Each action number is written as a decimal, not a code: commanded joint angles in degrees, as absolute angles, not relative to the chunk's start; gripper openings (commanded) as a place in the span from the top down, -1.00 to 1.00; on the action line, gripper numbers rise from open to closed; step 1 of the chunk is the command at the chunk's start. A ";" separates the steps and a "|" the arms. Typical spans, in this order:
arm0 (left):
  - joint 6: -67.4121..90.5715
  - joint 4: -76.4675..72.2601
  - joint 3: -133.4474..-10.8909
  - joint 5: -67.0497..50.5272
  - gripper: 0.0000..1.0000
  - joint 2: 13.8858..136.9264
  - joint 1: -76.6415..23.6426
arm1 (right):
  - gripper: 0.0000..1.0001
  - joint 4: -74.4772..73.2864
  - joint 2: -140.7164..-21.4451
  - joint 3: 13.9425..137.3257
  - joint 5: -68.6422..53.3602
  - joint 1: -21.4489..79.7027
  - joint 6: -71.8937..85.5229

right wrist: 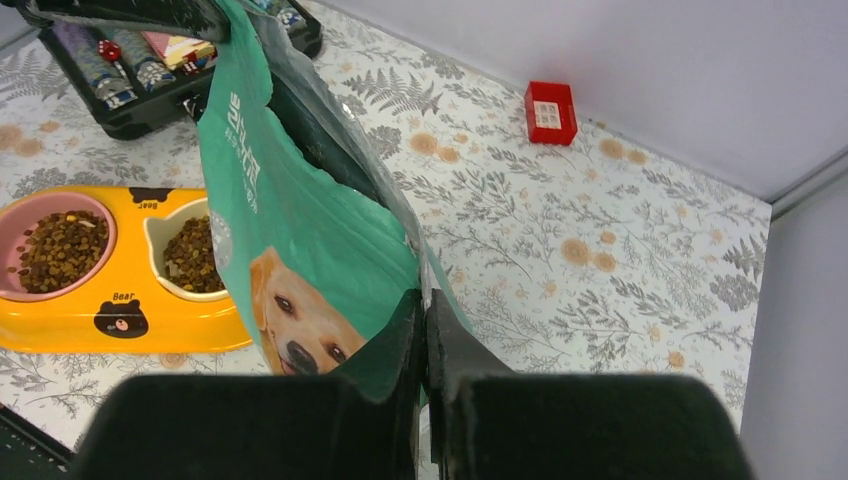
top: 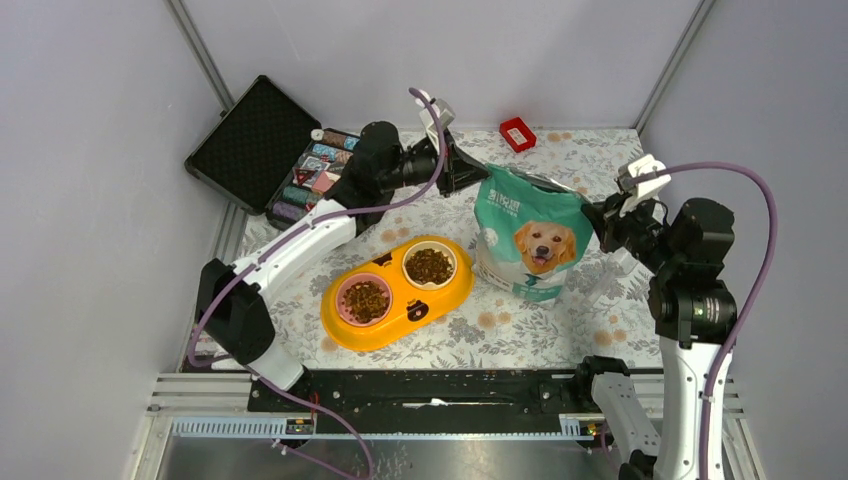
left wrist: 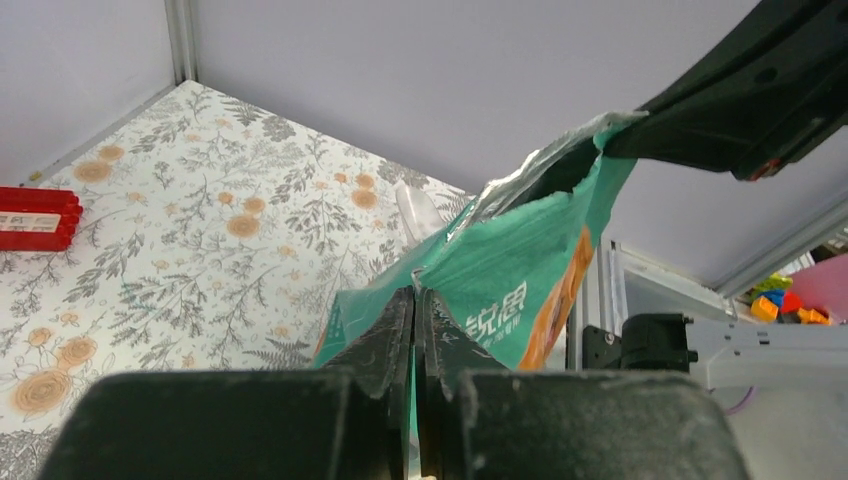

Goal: Serve the pet food
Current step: Close the pet food bag at the center of the board.

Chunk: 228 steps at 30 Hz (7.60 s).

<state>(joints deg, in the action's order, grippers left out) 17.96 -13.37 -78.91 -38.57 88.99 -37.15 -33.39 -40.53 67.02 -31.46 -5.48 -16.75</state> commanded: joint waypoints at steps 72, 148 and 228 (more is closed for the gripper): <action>5.10 -17.00 -95.88 -61.64 -0.50 103.75 -36.61 | 1.00 -29.39 -33.81 64.49 -35.95 -7.29 -15.96; 33.66 -52.69 -80.09 -60.11 1.00 97.31 -34.01 | -0.53 -32.89 -40.25 67.16 -46.13 -5.50 -18.17; 28.95 -47.96 -77.00 -56.73 1.00 92.68 -31.73 | 0.29 -57.60 -81.56 108.20 -5.35 35.56 -21.80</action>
<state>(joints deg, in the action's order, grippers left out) 29.58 -41.39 -76.25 -60.31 97.67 -32.56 -55.22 -78.48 103.15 -3.92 34.94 -20.99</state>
